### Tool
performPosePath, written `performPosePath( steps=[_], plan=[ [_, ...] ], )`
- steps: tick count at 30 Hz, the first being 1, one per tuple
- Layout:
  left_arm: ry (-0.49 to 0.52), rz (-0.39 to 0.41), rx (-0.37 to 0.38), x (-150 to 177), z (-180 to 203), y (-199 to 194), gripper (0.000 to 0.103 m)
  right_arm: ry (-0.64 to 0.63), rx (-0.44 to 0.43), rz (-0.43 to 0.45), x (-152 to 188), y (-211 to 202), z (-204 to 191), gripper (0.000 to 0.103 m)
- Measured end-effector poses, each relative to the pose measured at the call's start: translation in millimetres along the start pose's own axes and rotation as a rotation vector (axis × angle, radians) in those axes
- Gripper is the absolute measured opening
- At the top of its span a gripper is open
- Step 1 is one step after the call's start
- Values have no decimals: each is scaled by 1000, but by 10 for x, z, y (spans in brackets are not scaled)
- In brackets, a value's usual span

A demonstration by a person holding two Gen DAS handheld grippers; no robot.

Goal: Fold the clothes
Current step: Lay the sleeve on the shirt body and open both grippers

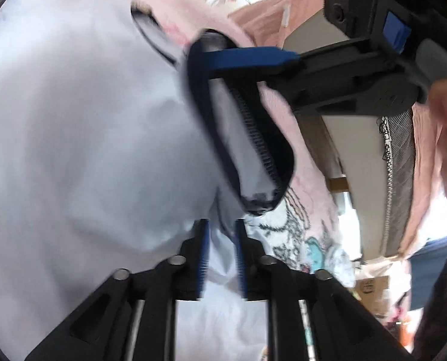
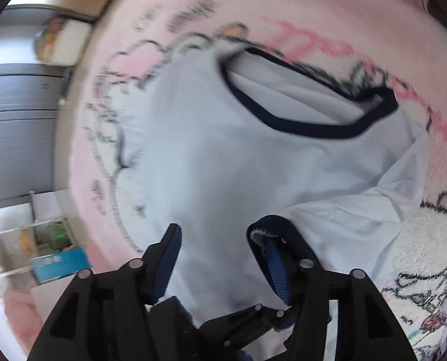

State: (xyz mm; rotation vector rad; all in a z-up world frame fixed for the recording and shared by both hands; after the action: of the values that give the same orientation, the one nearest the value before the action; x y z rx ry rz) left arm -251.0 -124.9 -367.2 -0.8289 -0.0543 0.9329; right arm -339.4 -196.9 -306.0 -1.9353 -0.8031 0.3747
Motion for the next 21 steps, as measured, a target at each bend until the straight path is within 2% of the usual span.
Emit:
performPosePath(
  steps=[1,2,4,6,7,9,10,11,14,19,21],
  plan=[
    [6,0,15,3,20,-35,60,-12,10,27,-13,-95,-24,58],
    [11,-1,31,5,41,-68,73,-20,8,60,5,-216,-30,59],
    [37,2,-1,10,52,-131,76,-4,-26,109,28,-418,1,60],
    [50,5,-35,16,36,-180,77,38,-137,170,36,-617,23,64],
    [49,5,-52,20,13,-196,77,66,-206,185,79,-688,40,70],
    [31,-10,-58,68,37,-111,77,99,-321,170,121,-758,51,75],
    [33,-17,-55,83,41,-104,77,104,-323,154,110,-738,36,75],
    [41,-21,-69,88,40,-106,77,108,-319,137,96,-711,19,76],
    [63,-19,-98,91,66,-126,77,137,-160,88,80,-530,43,77],
    [60,-7,-106,36,84,-142,77,69,83,63,82,-281,33,77],
    [59,20,-113,5,53,-179,77,72,53,37,93,-230,16,77]
  ],
)
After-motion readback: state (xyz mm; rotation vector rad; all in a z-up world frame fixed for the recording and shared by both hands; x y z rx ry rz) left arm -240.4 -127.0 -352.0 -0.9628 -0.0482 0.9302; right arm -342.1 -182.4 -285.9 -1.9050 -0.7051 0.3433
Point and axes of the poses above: each gripper's, at about its wrist camera, not at the fingertips, and y roughly the way its jaws point, z to its right, x to its underside, the point moved 5 cm from there along y, roughly the way its jaws point
